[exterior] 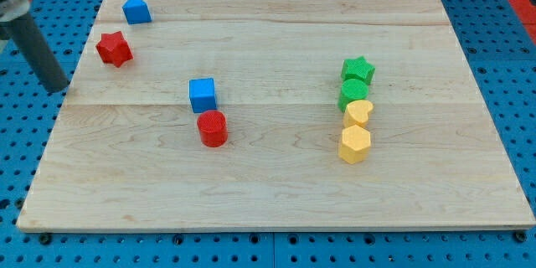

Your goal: Place the red star towards the top center

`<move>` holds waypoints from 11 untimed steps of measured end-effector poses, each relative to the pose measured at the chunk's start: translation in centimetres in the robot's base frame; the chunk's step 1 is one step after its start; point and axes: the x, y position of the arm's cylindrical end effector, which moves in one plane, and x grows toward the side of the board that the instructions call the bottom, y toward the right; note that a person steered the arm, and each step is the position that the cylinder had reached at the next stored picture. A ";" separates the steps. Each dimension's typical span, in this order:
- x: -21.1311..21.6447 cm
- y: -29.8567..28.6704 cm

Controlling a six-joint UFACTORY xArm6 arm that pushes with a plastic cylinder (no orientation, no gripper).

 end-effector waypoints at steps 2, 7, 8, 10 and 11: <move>-10.9 11.5; -17.0 17.7; -13.4 15.6; -16.8 30.3; -14.1 30.9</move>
